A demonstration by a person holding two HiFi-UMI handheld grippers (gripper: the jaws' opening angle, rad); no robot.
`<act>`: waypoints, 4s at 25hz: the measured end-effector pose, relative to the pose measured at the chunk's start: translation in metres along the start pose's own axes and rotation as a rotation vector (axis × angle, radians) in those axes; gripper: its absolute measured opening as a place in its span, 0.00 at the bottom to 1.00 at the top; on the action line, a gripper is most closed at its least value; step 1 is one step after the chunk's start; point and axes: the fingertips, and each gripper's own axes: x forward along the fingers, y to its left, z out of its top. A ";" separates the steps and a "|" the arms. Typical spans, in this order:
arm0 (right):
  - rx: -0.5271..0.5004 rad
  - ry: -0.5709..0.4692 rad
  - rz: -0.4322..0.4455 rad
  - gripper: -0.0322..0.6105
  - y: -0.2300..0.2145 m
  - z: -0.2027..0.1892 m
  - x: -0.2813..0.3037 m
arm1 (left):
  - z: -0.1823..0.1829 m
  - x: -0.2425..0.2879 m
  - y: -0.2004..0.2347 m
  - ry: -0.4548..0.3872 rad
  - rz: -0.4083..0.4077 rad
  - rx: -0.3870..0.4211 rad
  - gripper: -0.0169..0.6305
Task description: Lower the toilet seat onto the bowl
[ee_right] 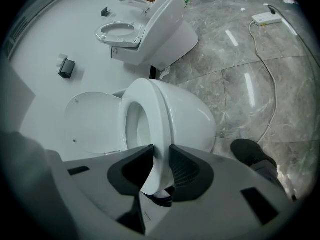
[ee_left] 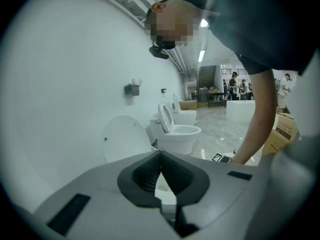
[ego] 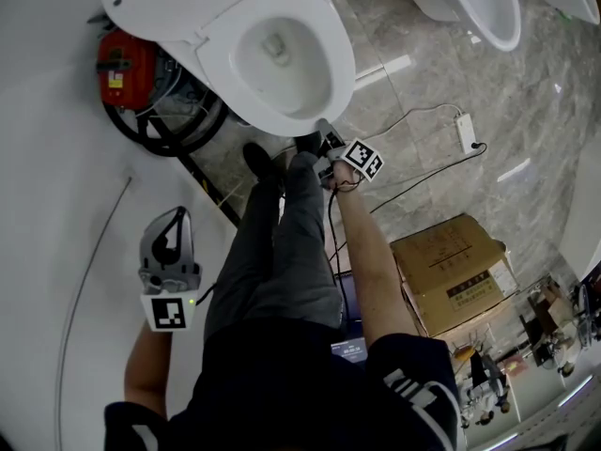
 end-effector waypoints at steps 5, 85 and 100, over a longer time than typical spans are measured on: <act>-0.036 0.005 -0.038 0.22 -0.001 0.000 0.000 | -0.004 -0.001 0.001 0.006 0.000 -0.001 0.06; -1.058 -0.040 0.001 0.08 0.246 -0.003 -0.127 | 0.068 -0.011 0.019 -0.089 0.075 -0.009 0.06; -1.355 -0.233 0.201 0.08 0.440 -0.014 -0.225 | 0.150 -0.047 0.036 -0.238 0.174 -0.006 0.06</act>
